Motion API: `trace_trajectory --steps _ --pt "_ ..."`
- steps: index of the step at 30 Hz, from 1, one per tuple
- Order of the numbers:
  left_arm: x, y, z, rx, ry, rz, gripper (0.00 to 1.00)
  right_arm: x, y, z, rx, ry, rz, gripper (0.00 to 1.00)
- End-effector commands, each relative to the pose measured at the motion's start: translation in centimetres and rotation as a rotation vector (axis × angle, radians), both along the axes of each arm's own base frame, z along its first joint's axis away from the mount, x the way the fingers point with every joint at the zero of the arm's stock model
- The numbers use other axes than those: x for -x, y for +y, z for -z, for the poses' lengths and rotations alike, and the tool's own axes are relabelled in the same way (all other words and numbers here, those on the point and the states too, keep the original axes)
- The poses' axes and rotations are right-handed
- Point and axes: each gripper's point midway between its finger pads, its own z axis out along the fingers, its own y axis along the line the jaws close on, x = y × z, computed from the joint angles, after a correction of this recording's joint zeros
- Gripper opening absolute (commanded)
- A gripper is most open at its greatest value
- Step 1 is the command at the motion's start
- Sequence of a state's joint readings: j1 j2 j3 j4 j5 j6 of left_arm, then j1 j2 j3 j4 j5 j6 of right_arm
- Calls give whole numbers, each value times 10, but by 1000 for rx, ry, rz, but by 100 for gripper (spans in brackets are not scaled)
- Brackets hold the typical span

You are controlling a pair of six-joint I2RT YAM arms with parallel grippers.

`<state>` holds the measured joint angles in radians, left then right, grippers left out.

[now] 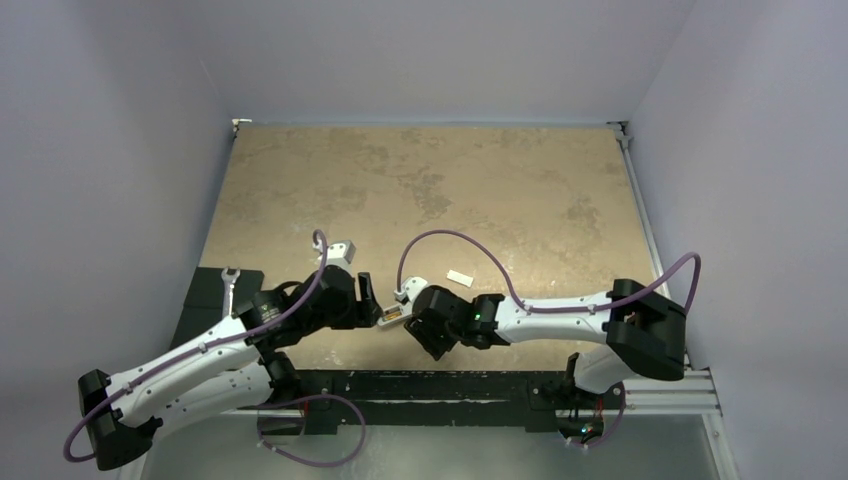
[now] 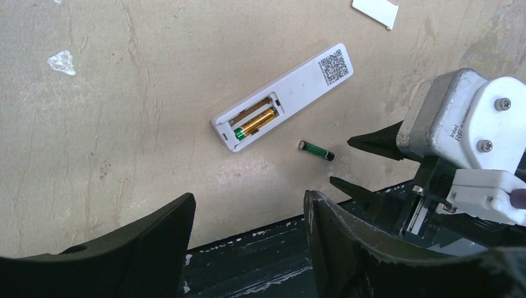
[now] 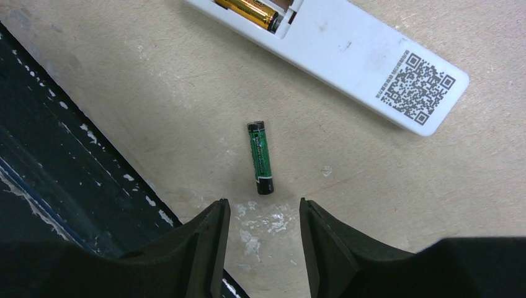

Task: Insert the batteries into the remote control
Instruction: Pick up the battery from the center of the board.

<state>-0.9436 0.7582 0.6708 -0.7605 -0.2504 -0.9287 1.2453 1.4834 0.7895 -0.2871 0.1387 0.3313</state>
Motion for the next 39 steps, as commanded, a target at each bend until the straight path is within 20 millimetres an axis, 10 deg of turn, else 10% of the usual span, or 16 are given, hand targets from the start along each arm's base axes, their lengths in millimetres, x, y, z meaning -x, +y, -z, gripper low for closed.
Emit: trace_trajectory --steps 1,39 --pt "-5 -5 -2 24 -15 -6 64 0 5 -3 -24 5 20 52" --pt "-3 -1 5 28 -9 -23 64 -13 11 16 62 -25 55 25"
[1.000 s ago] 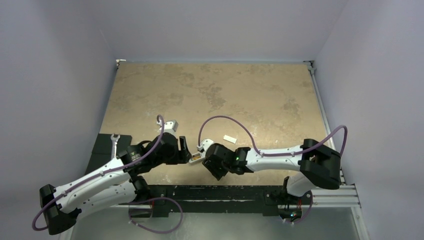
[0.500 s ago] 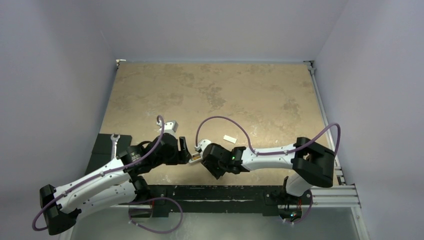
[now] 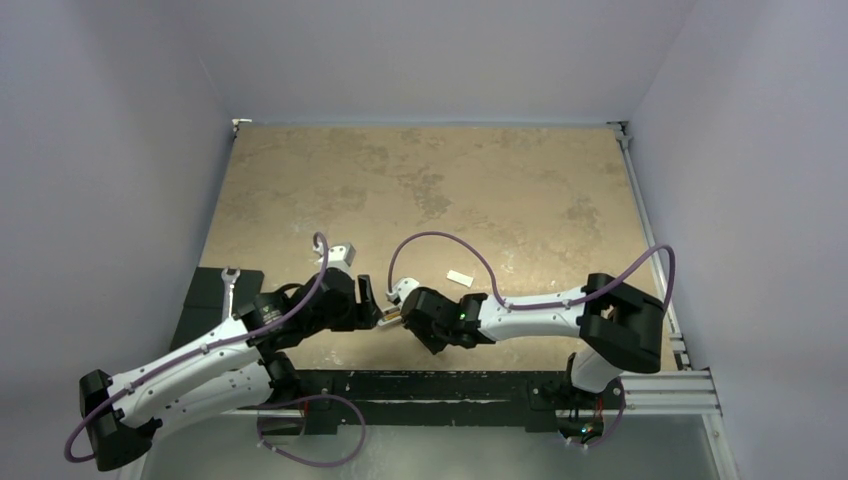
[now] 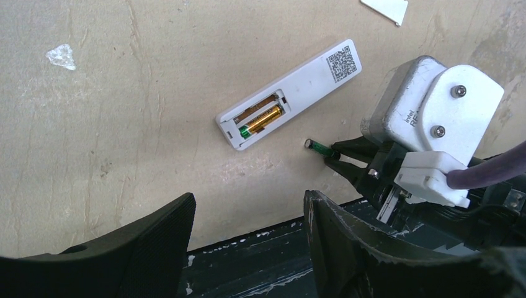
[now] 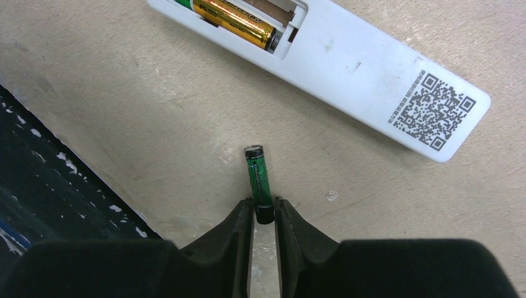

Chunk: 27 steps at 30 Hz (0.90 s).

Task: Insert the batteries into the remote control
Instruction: Pick up the battery from the center of the board.

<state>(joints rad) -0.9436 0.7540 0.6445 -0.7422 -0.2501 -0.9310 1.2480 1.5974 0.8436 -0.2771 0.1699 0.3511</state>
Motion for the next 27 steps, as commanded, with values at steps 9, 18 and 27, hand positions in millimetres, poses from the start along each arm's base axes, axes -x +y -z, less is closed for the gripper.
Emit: trace_trajectory --steps 9,18,27 --pt "-3 6 0 33 -7 -78 64 -6 -1 -7 12 -30 29 0" --pt "-5 8 14 29 8 -122 65 -9 4 -43 -61 -67 12 0" --pt "-11 9 38 -26 11 -139 48 -28 0 -78 -38 -196 -20 0"
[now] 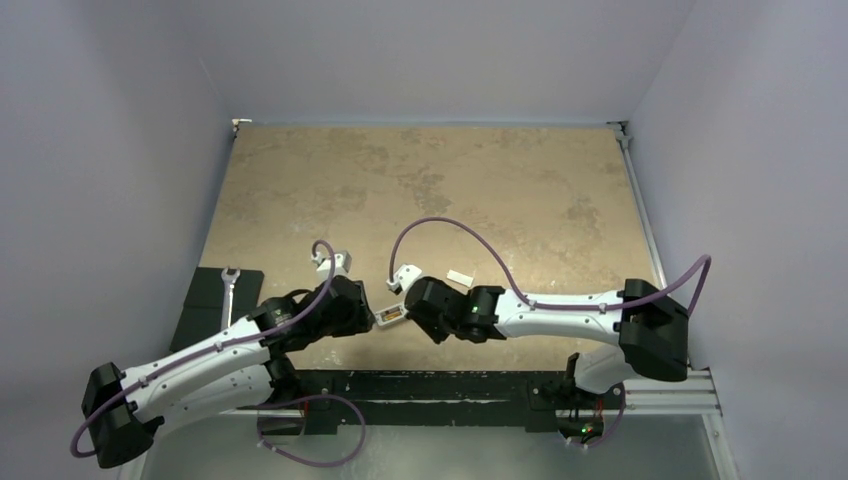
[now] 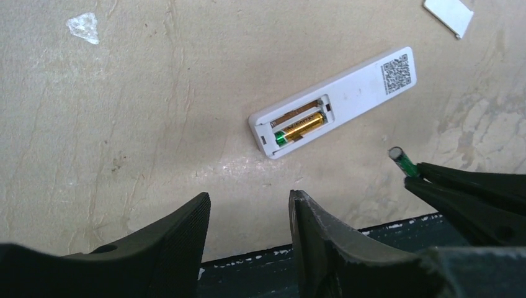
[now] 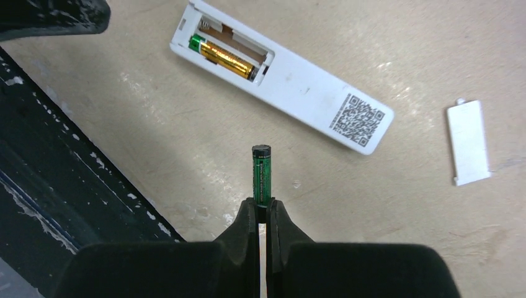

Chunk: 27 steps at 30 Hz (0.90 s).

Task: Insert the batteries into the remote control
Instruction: Pick up the battery from the center of the board, then load the battery into the remote control.

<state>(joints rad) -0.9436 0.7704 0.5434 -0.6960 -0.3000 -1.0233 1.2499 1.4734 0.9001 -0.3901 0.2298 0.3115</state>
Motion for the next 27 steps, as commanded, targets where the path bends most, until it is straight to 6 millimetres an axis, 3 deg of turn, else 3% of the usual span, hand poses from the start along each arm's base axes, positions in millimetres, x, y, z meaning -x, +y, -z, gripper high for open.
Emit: trace_trajectory --steps 1,13,20,27 --pt "-10 1 6 -13 -28 -42 45 -20 3 -34 0 -127 -19 0" --pt "-12 2 40 -83 2 -34 2 -28 23 -59 30 -277 -329 0" --pt "-17 -9 56 -23 15 -18 0 -34 23 -65 40 -363 -444 0" --pt "-31 -15 68 80 54 -7 0 -36 12 -56 99 -397 -543 0"
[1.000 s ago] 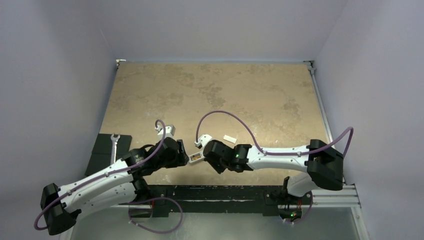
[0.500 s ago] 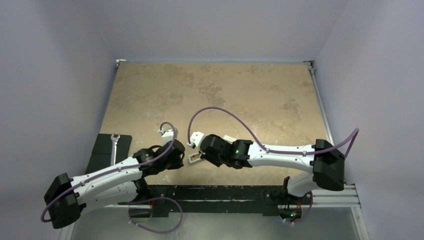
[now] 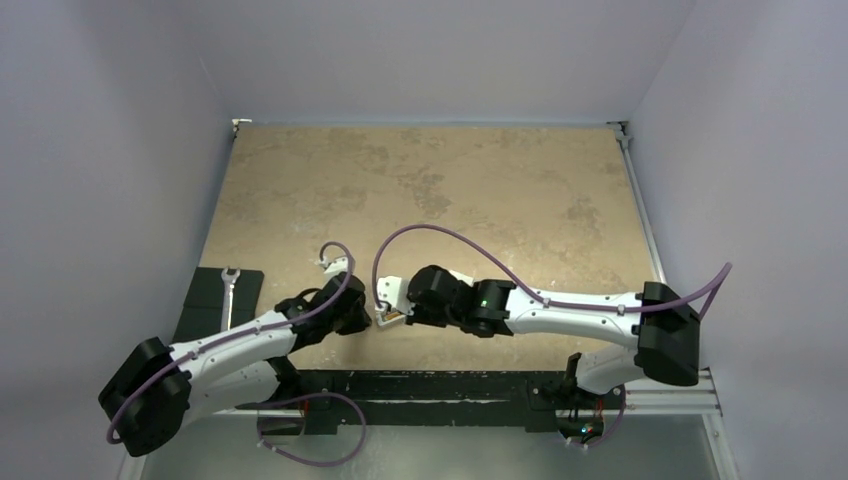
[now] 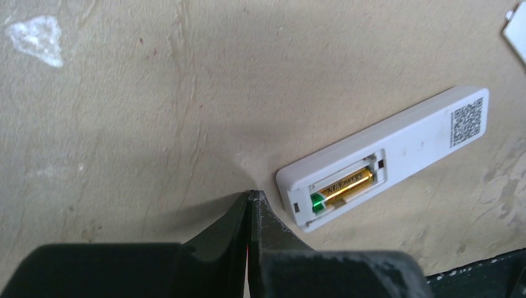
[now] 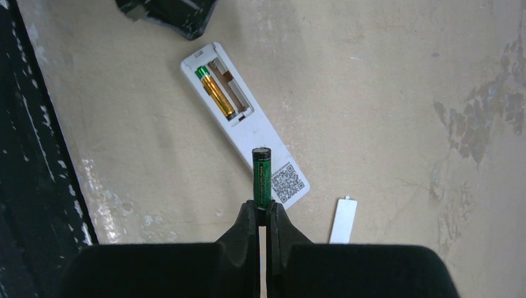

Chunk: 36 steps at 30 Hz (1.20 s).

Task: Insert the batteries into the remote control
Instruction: Load the battery into the remote control.

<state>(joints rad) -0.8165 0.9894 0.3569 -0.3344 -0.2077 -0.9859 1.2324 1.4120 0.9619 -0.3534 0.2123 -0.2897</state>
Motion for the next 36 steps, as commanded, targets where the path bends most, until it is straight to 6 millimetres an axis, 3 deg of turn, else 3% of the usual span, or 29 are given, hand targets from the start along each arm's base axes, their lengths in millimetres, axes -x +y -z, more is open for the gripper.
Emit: trace_trajectory --steps 1,10,22,36 --pt "-14 -12 -2 86 -25 33 0 -3 -3 -4 22 -65 -102 0" --pt "-22 -25 -1 89 -19 69 0 -5 -8 -2 49 -103 -189 0" --pt "-37 -39 4 73 -13 92 0 -14 -4 16 126 -122 -198 0" --pt "-30 -32 9 64 -2 88 0 -30 12 22 137 -126 -235 0"
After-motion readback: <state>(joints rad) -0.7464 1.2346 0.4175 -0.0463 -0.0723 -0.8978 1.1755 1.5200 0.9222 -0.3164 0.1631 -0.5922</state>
